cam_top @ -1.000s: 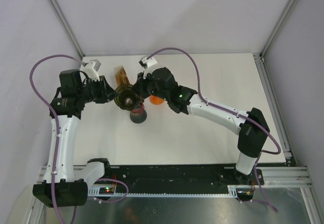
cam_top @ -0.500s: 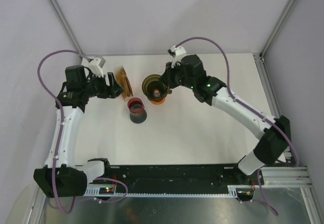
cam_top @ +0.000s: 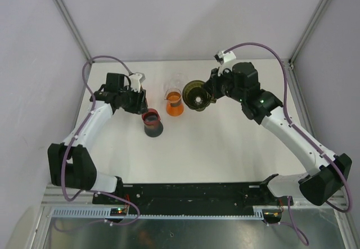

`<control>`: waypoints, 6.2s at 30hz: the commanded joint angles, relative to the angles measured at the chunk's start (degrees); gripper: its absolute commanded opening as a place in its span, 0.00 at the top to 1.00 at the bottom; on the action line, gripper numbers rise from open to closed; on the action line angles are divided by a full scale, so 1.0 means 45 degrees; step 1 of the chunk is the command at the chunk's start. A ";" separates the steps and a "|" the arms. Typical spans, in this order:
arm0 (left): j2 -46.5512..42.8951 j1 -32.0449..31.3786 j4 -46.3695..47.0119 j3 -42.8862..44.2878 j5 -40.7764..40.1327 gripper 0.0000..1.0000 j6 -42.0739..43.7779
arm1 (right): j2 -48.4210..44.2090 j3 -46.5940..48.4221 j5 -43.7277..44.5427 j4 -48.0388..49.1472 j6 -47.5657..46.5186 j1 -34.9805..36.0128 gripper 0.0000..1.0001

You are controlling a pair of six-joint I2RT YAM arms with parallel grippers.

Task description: Place the coffee filter in the dripper

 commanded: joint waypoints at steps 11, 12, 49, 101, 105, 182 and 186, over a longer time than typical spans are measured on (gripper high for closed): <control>0.1136 -0.0766 0.0465 0.0065 -0.0251 0.75 0.1596 | -0.0716 -0.0214 -0.0345 -0.0351 -0.0911 -0.0354 1.00; 0.1126 -0.0833 0.0468 0.0062 -0.0092 0.83 0.1701 | -0.0772 -0.0214 -0.0383 -0.0417 -0.0982 -0.0381 1.00; 0.8161 -0.7926 -0.2169 0.8649 0.2842 1.00 1.0854 | -0.2276 -0.1447 -0.2705 -0.3385 -0.0835 -0.5528 1.00; 0.0430 0.0437 -0.1397 0.4994 0.0653 0.23 0.1791 | -0.0014 -0.1445 -0.4807 -0.0656 0.0306 -0.2905 1.00; -0.0070 0.0769 -0.0917 0.4235 0.0595 0.23 0.1824 | 0.0150 -0.1445 -0.4955 -0.0884 0.0024 -0.2783 1.00; -0.0656 0.1268 -0.0330 0.2896 0.0990 0.22 0.2153 | 0.4073 0.1757 -0.9716 -0.5325 -0.5852 -0.3937 1.00; -0.0676 0.1280 -0.0309 0.2854 0.0949 0.22 0.2175 | 0.4293 0.1859 -0.9844 -0.5534 -0.5998 -0.3915 1.00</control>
